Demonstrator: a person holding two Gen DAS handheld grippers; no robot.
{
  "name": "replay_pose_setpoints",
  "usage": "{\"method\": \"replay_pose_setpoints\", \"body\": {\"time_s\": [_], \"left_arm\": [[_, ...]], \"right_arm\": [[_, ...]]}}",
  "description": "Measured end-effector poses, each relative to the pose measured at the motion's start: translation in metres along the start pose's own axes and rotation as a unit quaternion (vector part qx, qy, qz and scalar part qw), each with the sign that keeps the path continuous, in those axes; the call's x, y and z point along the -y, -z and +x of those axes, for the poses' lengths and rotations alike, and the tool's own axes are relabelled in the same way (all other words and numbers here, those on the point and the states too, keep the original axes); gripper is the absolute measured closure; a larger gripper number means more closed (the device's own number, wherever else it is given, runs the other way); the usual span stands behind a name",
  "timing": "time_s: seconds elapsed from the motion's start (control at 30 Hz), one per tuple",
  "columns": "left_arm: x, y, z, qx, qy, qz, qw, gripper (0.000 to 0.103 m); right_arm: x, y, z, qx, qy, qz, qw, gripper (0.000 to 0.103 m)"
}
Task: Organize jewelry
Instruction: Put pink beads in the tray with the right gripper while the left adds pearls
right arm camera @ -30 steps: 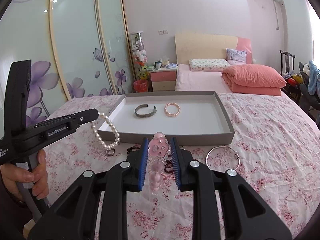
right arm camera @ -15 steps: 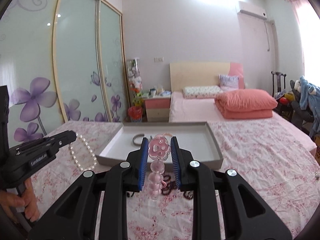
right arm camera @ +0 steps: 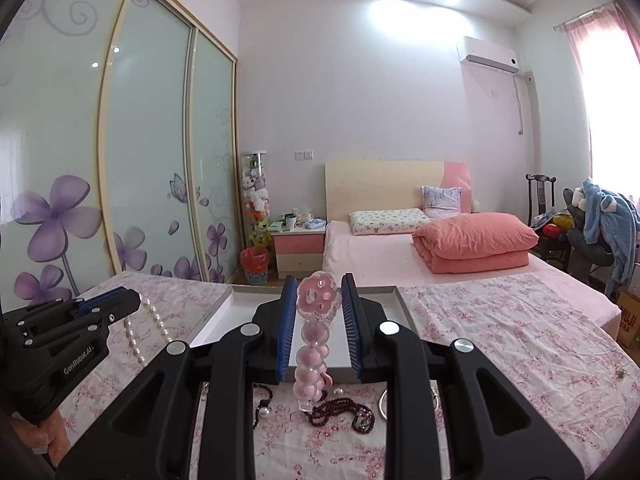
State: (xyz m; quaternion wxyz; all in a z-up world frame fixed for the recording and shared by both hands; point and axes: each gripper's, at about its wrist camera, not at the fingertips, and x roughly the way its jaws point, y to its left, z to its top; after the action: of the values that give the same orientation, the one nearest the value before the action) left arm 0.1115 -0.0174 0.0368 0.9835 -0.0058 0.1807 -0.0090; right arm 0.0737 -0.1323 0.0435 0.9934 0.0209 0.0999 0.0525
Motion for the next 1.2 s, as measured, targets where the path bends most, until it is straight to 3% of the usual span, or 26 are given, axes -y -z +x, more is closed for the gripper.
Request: {"method": "replay_pose_setpoints", "body": {"time_s": [0.4, 0.63, 0.9, 1.2], "left_arm": [[0.003, -0.001, 0.008, -0.002, -0.005, 0.008, 1.0, 0.093], [-0.002, -0.01, 0.032, -0.011, -0.002, 0.004, 0.9999, 0.093], [-0.006, -0.02, 0.091, -0.033, -0.004, -0.002, 0.9994, 0.093], [-0.007, -0.019, 0.168, -0.068, -0.002, 0.0, 0.9977, 0.093]], "right_arm": [[0.001, -0.002, 0.001, 0.006, 0.002, -0.002, 1.0, 0.079], [0.004, -0.009, 0.018, 0.009, 0.009, -0.003, 1.0, 0.079], [0.012, -0.011, 0.074, -0.019, 0.009, 0.011, 1.0, 0.079], [0.015, 0.008, 0.153, -0.095, 0.005, 0.031, 0.995, 0.079]]}}
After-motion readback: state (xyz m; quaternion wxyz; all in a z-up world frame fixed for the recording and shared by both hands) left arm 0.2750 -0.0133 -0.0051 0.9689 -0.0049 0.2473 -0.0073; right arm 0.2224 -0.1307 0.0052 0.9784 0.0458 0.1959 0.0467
